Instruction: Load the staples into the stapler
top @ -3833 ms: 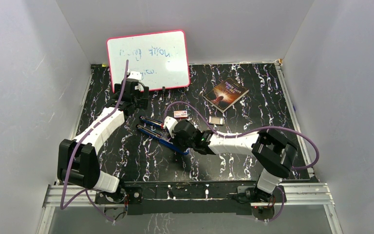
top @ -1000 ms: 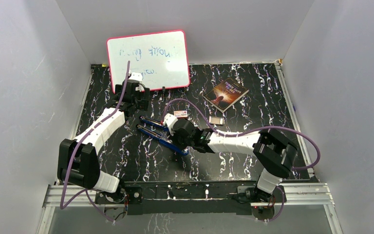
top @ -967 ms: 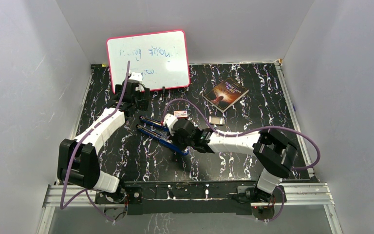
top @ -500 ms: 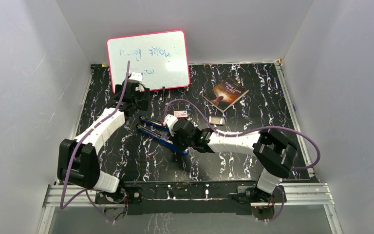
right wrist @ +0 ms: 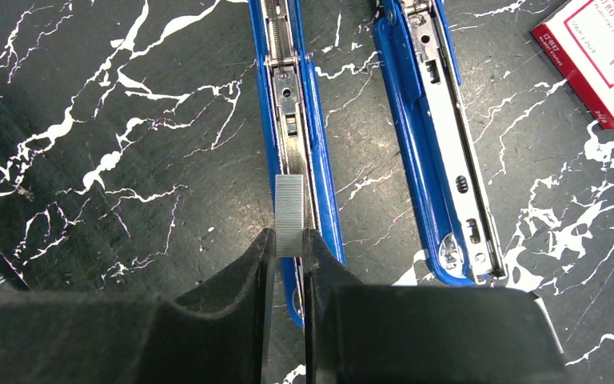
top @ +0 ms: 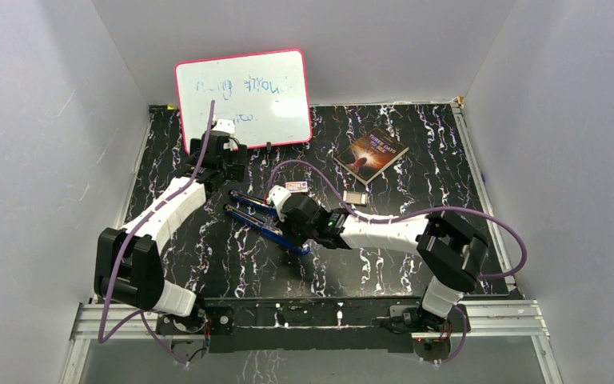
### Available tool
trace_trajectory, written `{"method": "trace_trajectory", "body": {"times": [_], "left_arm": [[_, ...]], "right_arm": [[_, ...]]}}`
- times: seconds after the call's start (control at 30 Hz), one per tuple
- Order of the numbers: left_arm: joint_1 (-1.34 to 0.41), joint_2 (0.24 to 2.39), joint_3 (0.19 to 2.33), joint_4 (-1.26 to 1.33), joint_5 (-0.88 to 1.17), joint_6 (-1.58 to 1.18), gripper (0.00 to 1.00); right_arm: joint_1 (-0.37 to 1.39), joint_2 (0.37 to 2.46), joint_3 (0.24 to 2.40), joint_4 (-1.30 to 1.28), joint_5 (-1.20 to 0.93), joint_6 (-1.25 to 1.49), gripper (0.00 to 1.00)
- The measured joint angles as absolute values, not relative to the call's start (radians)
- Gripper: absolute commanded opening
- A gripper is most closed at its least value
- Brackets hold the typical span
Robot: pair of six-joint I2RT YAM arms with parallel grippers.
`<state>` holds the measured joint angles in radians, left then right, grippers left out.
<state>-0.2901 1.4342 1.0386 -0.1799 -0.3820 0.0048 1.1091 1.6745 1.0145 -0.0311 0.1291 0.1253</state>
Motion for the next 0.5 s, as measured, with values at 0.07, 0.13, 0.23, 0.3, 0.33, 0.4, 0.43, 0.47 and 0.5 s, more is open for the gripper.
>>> {"method": "trace_trajectory", "body": {"times": [0.07,0.13,0.23,0.3,0.33,0.4,0.43,0.47,0.5], "left_arm": [[-0.290,1.434,1.039,-0.180,-0.382,0.005,0.98],[-0.290,1.434,1.039,-0.180,-0.382,0.005,0.98],[-0.290,1.434,1.039,-0.180,-0.382,0.005,0.98],[-0.290,1.434,1.039,-0.180,-0.382,0.005,0.98],[-0.290,1.434,1.039,-0.180,-0.382,0.006,0.98],[-0.290,1.434,1.039,-0.180,-0.382,0.007,0.98],[-0.290,1.434,1.039,-0.180,-0.382,0.008,0.98],[-0.290,1.434,1.039,-0.180,-0.382,0.008,0.98],[-0.290,1.434,1.039,-0.180,-0.382,0.008,0.98]], "right_arm": [[1.108,1.675,1.024,-0.040,0.129,0.126,0.00],[1.108,1.676,1.033,-0.052,0.129,0.128,0.00],[1.107,1.680,1.040,-0.059,0.129,0.129,0.00],[1.106,1.694,1.050,-0.069,0.129,0.129,0.00],[1.106,1.697,1.051,-0.075,0.129,0.129,0.00],[1.106,1.703,1.052,-0.081,0.128,0.129,0.00],[1.105,1.708,1.053,-0.084,0.128,0.129,0.00],[1.105,1.710,1.053,-0.089,0.128,0.130,0.00],[1.105,1.710,1.055,-0.093,0.128,0.130,0.00]]}}
